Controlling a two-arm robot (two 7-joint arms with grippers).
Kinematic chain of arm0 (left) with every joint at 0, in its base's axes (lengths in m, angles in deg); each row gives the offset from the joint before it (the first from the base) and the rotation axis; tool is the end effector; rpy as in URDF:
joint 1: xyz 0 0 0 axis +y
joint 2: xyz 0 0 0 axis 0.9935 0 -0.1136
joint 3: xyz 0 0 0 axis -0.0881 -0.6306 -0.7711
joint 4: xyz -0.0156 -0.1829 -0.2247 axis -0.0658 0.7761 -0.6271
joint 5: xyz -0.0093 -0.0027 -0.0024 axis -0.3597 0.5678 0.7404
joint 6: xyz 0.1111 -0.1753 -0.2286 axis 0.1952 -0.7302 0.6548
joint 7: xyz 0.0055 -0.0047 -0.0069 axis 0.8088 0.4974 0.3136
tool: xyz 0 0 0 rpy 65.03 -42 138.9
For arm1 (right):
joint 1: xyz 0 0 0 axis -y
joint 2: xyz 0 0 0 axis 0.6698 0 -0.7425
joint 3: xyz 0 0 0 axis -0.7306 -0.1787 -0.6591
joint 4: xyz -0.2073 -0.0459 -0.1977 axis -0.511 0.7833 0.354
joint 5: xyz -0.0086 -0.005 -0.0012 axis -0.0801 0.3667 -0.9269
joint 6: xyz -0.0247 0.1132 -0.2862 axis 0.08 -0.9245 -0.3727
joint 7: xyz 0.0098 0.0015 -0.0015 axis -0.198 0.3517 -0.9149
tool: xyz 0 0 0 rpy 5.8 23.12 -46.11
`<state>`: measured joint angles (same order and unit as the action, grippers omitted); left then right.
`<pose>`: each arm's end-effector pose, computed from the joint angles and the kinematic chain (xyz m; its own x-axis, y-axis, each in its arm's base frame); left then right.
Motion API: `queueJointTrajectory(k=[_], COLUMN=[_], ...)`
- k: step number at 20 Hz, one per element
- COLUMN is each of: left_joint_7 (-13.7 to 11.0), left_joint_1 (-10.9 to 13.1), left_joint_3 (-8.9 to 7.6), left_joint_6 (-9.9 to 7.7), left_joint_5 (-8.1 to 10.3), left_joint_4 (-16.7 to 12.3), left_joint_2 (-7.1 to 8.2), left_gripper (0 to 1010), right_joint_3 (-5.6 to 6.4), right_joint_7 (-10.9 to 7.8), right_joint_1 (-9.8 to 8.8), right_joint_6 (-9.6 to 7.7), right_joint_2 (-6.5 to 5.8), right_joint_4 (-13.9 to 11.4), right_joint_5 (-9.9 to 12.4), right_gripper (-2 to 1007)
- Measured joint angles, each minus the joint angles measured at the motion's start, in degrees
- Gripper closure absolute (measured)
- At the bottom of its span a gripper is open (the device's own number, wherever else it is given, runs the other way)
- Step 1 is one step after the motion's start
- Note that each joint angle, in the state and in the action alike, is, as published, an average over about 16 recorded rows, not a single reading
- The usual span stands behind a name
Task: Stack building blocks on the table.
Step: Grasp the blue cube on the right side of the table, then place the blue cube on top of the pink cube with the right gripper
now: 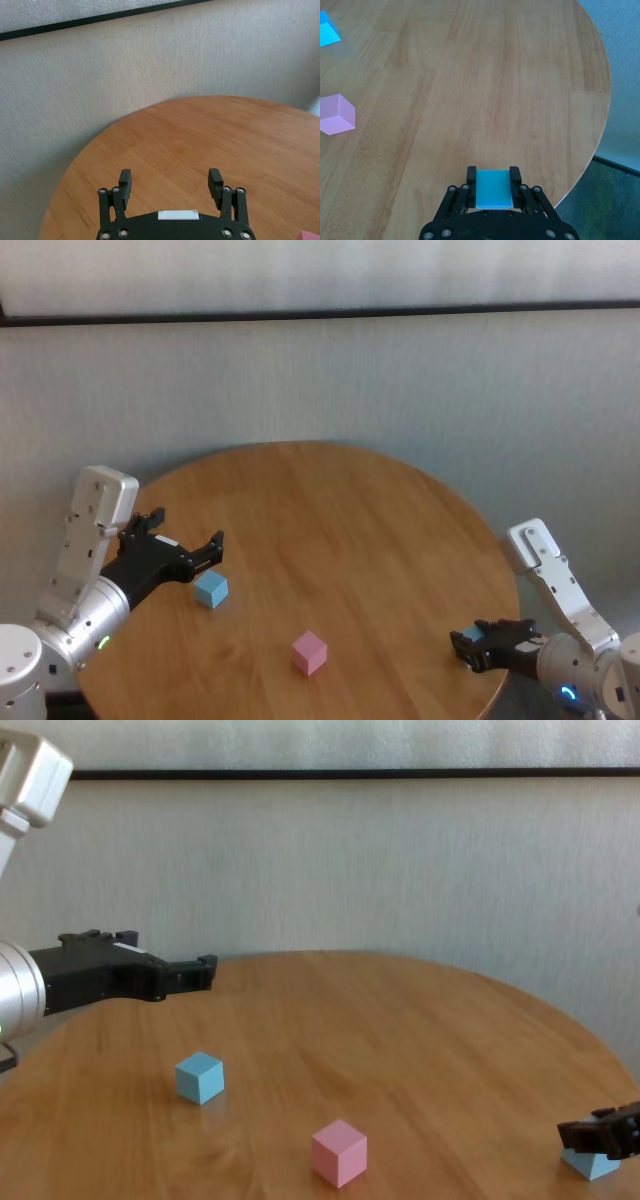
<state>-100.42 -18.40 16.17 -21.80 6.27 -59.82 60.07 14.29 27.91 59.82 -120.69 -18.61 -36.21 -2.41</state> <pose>0.3758 0.0287 -0.2638 0.4287 0.8945 0.1272 -0.8999 0.4102 0.1483 0.3620 -0.0367 -0.2658 0.4354 -0.8994 0.0397 0.7144 0.3183 -0.6232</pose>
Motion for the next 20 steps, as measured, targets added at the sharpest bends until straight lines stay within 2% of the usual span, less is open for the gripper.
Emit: queueJointTrajectory(k=[5,10,15,20], left_joint_7=[0.0,0.0,0.0,0.0], left_joint_1=[0.0,0.0,0.0,0.0], left_joint_3=[0.00,0.00,0.00,0.00], left_joint_6=[0.00,0.00,0.00,0.00], left_joint_5=[0.00,0.00,0.00,0.00], left_joint_4=[0.0,0.0,0.0,0.0], left_joint_2=[0.00,0.00,0.00,0.00], left_gripper=[10,10,10,10], right_joint_3=[-0.17,-1.08,-2.99,-5.69], right_joint_7=[-0.57,-2.18,-4.89,-7.99], right_joint_1=[0.06,0.67,2.33,4.90], right_joint_6=[0.69,3.10,6.65,10.12], right_joint_2=[-0.07,-0.19,0.09,1.12], right_joint_4=[-0.1,-0.1,0.6,2.2], right_joint_5=[-0.3,-1.5,-3.5,-6.0], right_gripper=[629,637,637,637])
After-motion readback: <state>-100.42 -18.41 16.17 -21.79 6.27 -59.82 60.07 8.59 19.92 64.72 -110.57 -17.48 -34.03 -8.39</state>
